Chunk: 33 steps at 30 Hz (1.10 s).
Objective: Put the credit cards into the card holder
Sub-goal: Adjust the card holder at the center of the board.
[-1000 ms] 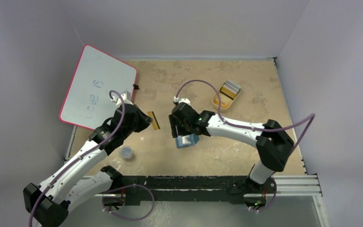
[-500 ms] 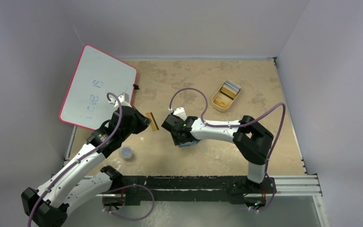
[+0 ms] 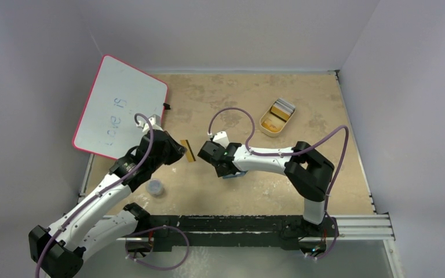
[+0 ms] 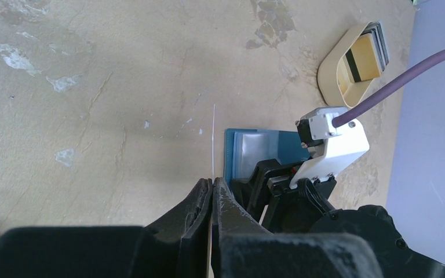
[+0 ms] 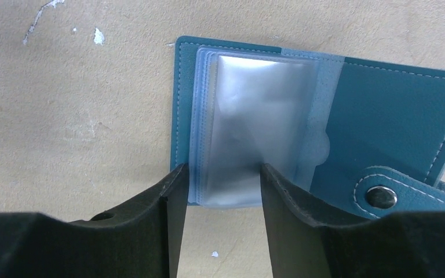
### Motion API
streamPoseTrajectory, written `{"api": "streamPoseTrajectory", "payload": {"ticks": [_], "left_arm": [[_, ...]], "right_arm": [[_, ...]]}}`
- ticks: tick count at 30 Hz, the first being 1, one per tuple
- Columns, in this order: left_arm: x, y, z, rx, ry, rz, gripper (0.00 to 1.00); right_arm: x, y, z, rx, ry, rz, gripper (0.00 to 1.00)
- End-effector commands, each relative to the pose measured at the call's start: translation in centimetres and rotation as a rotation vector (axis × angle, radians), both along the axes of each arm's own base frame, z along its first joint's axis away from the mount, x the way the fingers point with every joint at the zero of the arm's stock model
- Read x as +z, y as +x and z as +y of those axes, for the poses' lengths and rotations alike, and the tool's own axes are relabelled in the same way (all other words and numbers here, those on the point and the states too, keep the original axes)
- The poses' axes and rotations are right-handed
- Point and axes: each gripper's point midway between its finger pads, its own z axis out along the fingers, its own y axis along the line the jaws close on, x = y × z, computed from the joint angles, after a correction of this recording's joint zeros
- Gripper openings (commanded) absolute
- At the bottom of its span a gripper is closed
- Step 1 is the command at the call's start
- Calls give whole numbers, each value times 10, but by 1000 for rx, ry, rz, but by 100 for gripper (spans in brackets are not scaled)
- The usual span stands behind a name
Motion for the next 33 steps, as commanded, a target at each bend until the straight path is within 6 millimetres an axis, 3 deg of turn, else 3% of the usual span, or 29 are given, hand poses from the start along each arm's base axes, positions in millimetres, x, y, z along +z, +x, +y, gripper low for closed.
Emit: {"api": "streamPoseTrajectory", "payload": {"ticks": [1,12,28,33], "left_arm": [[11,7,-8,-15,-37,-46,0],[7,9,-13,-27,-48,-37,0],[10,11,-16,-33,-59,-43,0],[9,11,-17,-37,-59,-41,0]], "right_arm": [[25,10,4,-42,31,-61,52],[26,10,1,-43,43,-65,61],[24,14,-14,-77,-13,-85,45],[19,12,-10,-66,2,-69,56]]}}
